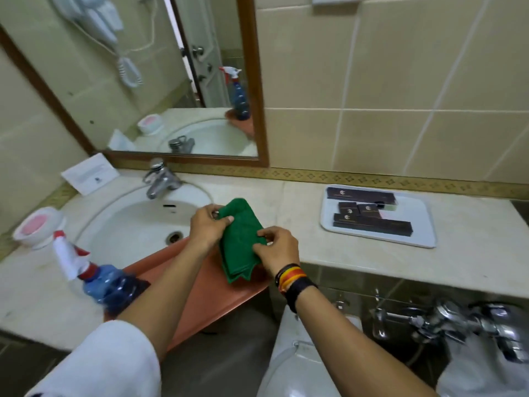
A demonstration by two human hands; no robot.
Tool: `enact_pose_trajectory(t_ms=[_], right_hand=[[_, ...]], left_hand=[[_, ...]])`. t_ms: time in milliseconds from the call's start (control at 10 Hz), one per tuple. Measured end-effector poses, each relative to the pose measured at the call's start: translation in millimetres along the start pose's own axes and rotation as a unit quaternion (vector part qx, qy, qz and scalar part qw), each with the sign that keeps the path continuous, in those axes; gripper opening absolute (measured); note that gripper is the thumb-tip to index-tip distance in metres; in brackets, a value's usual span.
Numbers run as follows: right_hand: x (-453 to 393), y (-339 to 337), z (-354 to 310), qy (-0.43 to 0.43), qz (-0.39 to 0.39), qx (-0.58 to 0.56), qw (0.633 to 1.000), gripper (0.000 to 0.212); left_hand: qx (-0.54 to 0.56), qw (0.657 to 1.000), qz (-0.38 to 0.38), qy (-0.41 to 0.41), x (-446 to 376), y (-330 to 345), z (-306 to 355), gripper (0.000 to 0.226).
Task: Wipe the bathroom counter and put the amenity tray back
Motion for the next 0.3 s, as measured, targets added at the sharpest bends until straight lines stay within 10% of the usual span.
enact_pose_trajectory(t_ms=[300], right_hand=[[43,9,-27,-0.125,0.024,0.290,0.949,0.030]], left_hand=[[-0.335,0.924,0.065,0.174,65,6,17,0.051]])
Point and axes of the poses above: each hand's wrist, its own x-axis away from the middle knuckle, its own y-axis out of the palm, z = x × y, the point moved 10 cm from there along -x, towards the middle knuckle, and after that the axes turned 7 degrees about -z, right-handed, at the moved point
